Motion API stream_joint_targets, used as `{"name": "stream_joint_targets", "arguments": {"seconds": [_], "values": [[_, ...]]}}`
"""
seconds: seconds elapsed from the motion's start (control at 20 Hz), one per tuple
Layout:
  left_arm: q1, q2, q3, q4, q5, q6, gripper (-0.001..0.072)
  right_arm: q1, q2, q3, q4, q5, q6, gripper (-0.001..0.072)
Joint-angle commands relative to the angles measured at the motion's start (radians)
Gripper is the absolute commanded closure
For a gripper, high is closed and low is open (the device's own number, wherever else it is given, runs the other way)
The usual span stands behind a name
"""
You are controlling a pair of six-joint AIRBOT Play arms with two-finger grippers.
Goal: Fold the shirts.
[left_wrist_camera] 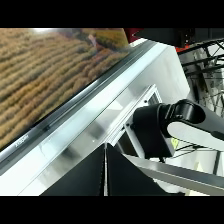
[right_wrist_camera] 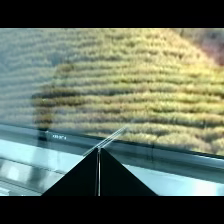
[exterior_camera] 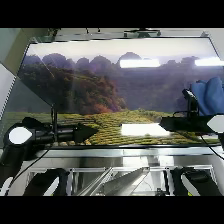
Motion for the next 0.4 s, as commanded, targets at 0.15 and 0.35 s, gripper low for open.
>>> {"name": "stream_joint_targets", "arguments": {"seconds": [0.15,0.35], "values": [[-0.022,0.095,-0.071,0.009,0.068,-0.016,0.0683,0.011,0.005,-0.034,0.009,0.017,-0.002,0.0695],[-0.022,0.106,-0.071,0.008,0.069,-0.016,0.0684,0.011,0.005,-0.034,0.009,0.017,-0.002,0.0695]]}}
